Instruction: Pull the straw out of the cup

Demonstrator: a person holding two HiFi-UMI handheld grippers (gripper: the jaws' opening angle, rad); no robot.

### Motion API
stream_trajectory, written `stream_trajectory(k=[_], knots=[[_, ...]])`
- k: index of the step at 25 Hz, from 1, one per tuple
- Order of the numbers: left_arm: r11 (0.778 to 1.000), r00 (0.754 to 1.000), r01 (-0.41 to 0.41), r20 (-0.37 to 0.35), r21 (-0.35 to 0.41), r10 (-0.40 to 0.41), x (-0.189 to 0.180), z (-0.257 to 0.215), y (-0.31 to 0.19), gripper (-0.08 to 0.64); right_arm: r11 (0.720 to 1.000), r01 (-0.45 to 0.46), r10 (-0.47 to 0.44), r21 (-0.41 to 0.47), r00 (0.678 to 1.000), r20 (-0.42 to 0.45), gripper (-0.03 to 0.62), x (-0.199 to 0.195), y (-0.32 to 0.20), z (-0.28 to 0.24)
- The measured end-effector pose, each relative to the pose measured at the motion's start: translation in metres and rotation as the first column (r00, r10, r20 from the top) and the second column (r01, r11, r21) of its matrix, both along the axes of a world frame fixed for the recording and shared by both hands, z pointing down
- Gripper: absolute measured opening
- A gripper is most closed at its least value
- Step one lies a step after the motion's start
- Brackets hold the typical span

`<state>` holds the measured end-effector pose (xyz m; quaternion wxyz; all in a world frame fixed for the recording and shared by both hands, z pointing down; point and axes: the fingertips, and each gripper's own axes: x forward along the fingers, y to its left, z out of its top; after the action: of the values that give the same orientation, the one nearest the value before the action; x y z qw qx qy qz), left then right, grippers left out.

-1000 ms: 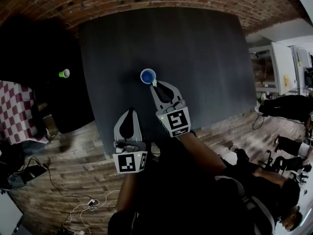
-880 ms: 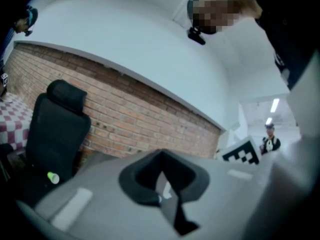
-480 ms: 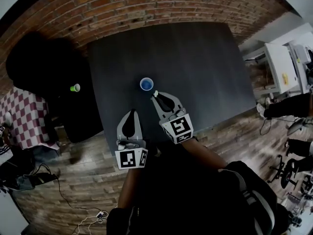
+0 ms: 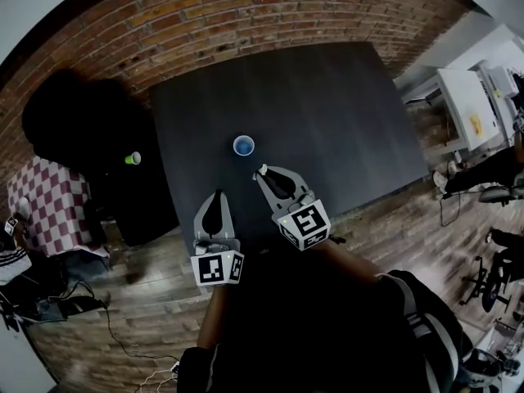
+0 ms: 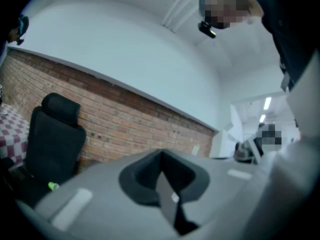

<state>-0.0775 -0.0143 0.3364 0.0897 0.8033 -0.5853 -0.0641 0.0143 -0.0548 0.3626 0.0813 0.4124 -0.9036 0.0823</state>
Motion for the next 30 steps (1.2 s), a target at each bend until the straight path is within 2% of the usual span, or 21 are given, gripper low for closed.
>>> stream_trajectory(k=[9, 30], knots=[[1.000, 1.000, -0.023, 0.003, -0.005, 0.023, 0.005, 0.004, -0.001, 0.005, 1.000, 0.009, -0.009, -0.005, 1.000, 0.020, 0.043, 0.005, 0.010, 0.004], [1.000, 1.000, -0.013, -0.002, 0.009, 0.013, 0.011, 0.002, -0.002, 0.005, 1.000, 0.029, -0.030, 0.010, 0.999, 0.033, 0.043, 0.009, 0.010, -0.003]])
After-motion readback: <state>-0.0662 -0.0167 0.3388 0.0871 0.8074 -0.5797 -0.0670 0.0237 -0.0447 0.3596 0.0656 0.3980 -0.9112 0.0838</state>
